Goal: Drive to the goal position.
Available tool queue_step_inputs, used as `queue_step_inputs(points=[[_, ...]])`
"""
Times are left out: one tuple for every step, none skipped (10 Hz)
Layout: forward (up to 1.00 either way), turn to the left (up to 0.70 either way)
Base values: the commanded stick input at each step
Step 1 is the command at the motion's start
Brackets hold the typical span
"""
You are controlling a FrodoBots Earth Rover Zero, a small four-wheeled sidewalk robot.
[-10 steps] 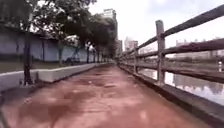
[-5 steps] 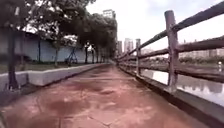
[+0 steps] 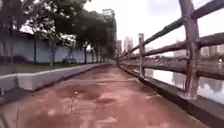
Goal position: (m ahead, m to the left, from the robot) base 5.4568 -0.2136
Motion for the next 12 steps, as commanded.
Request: queue_step_inputs(points=[[1.00,0.00],[1.00,0.00],[1.00,0.00],[1.00,0.00],[1.00,0.00],[1.00,0.00],[1.00,0.00],[1.00,0.00],[1.00,0.00],[1.00,0.00],[1.00,0.01],[1.00,0.06]])
